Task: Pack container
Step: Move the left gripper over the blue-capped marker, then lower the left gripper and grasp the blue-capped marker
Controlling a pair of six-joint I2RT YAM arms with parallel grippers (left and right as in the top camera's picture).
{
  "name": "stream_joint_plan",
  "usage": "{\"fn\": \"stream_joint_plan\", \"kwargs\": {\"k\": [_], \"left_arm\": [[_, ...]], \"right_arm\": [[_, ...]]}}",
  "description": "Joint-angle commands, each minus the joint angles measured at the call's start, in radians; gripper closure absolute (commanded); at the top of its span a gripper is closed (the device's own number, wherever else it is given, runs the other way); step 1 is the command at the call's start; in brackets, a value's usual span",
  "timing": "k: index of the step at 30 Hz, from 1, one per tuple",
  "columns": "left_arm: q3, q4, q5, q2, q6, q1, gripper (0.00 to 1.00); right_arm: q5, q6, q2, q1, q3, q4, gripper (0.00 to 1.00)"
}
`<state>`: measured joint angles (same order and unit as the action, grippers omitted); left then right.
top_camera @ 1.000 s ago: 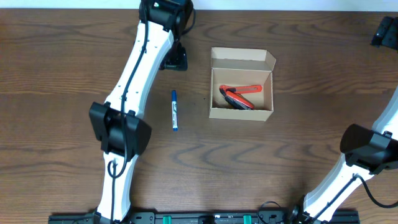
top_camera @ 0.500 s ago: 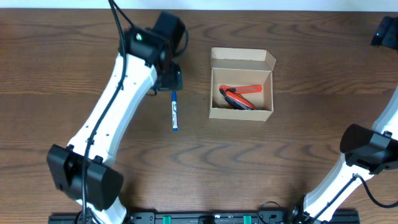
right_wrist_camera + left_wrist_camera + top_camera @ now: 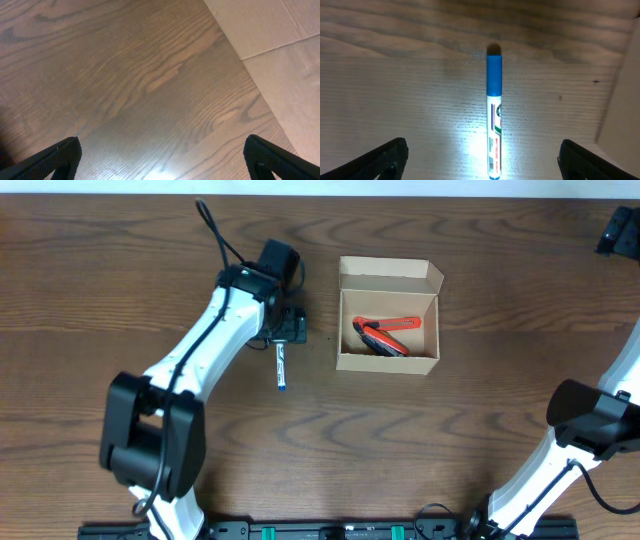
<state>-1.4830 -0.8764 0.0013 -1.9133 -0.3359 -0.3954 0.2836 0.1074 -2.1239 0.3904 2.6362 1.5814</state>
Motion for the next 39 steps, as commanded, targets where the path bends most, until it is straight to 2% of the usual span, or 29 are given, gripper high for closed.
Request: {"fn": "stream_joint_plan", "kwargs": {"k": [1,7,25,33,39], "left_arm": [[0.006,0.006,0.015,-0.039,-0.011,0.003,0.05],[0.007,0.023,-0.005,-0.082,-0.092,0.003,0.05],[0.069,0.082,-0.018,-0.137,-0.092,0.003,0.05],[0.123,0.122,0.024,-0.137,-0.096,0.003,0.05],[0.123,0.134,0.053,-0.137,-0.051,0.002,0.05]], "right_arm": [[0.003,0.016,0.027,0.002,-0.001,0.002,0.01],[0.003,0.016,0.027,0.002,-0.001,0.002,0.01],[0.003,0.016,0.027,0.002,-0.001,0.002,0.01],[0.003,0.016,0.027,0.002,-0.001,0.002,0.01],[0.003,0.016,0.027,0.002,-0.001,0.002,0.01]]}}
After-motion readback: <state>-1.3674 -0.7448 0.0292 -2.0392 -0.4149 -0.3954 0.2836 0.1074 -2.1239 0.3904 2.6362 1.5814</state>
